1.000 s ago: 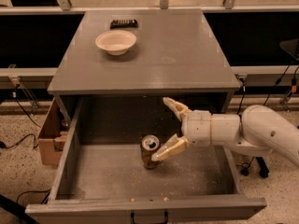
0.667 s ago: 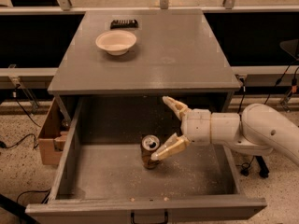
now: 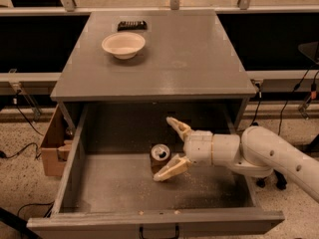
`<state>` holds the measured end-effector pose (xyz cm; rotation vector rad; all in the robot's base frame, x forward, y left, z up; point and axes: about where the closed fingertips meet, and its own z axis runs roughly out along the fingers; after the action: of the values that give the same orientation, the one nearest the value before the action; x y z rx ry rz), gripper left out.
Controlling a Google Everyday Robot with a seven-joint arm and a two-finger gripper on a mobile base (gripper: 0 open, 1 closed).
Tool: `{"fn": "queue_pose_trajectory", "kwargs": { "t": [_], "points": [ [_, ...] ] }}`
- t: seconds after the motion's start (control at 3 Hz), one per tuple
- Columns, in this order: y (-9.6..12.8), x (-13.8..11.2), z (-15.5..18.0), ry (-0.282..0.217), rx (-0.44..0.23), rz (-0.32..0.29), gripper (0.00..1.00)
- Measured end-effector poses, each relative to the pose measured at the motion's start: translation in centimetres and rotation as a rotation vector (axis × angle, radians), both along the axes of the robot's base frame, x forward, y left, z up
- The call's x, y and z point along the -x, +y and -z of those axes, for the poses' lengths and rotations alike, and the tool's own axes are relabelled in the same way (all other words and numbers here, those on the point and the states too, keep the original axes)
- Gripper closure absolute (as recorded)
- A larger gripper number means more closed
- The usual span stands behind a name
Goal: Pick orange can from top drawer and place on counter
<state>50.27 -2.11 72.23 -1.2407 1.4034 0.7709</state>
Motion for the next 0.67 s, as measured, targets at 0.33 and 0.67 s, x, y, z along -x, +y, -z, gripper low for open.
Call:
{"fn": "queue_pose_trajectory", "kwargs": {
  "t": [0.33, 0.67],
  "points": [
    [0.3, 0.3, 1.9, 0.023, 0.015, -0.004, 0.00],
    [0.3, 0.7, 3.0, 0.030, 0.031, -0.001, 0.15]
  ]
}}
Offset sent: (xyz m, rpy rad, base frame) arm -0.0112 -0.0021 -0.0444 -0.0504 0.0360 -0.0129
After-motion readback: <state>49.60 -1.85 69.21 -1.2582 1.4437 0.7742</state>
